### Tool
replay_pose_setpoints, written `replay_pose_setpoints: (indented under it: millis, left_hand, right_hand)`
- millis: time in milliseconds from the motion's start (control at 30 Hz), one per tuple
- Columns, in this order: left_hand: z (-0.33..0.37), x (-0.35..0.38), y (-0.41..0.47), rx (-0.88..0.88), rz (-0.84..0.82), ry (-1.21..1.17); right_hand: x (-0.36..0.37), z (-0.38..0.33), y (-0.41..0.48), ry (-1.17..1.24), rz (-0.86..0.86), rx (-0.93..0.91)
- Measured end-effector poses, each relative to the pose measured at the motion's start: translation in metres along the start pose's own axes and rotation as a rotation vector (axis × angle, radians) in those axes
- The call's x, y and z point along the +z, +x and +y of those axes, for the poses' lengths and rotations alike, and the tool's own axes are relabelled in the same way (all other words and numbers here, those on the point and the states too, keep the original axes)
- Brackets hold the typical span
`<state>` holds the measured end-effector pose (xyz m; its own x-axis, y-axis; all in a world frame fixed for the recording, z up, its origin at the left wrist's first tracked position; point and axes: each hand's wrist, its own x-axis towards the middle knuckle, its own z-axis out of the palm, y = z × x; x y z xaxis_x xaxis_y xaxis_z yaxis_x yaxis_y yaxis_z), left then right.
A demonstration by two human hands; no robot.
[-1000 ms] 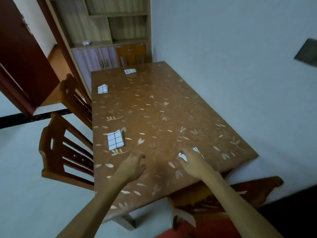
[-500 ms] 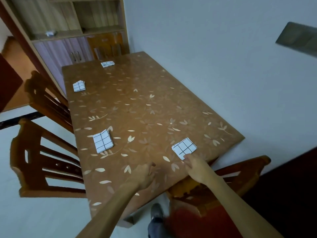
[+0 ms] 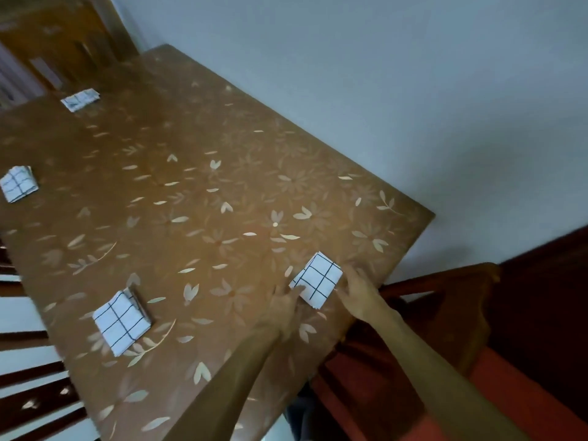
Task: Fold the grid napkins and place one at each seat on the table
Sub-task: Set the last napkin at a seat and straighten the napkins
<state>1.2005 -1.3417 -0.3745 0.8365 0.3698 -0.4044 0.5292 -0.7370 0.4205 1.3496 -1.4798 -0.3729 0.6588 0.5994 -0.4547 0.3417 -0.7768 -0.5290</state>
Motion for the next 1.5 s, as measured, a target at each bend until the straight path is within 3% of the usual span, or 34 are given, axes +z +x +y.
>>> replay_pose_setpoints:
  millis: [167,333,533,633,700,867,967,1067,1167,1300,1500]
  left_hand:
    - [-0.011,0.013,0.029,0.014,-0.095,0.031]
    - [-0.010,0.016,0.042,0.069,-0.065,0.088]
    - [0.001,0.022,0.046,0.067,-0.262,0.109]
    - [0.011,0.027,0.044,0.179,-0.195,0.175]
    - [0.019,0.029,0.040,0.190,-0.279,0.203]
    - [0.044,0.025,0.026,0.209,-0.269,0.176]
    - [0.047,0.027,0.026,0.244,-0.141,0.244]
    - [0.048,0.038,0.027,0.289,-0.134,0.321]
    - [0.046,0.055,0.026,0.415,-0.200,0.438]
    - [0.031,0.059,0.028,0.319,-0.320,0.429]
    - [-0.002,0.038,0.031,0.258,-0.273,0.440]
  right_hand:
    - [0.006,0.013,0.027,-0.002,-0.019,-0.015]
    - [0.015,0.027,0.027,0.006,-0.008,-0.039]
    - [0.016,0.044,0.014,0.063,0.073,0.014]
    - [0.014,0.054,0.007,0.079,0.100,0.040]
    - [0.012,0.062,0.000,0.066,0.118,0.042]
    - [0.011,0.078,-0.012,0.043,0.152,0.067]
    - [0.013,0.077,-0.014,-0.003,0.188,0.013]
    - [0.017,0.068,-0.013,-0.153,0.266,-0.071]
    - [0.024,0.057,-0.011,-0.233,0.141,-0.176]
    - [0.035,0.063,-0.007,-0.282,-0.028,-0.161]
    - [0.032,0.047,0.001,-0.239,0.065,-0.115]
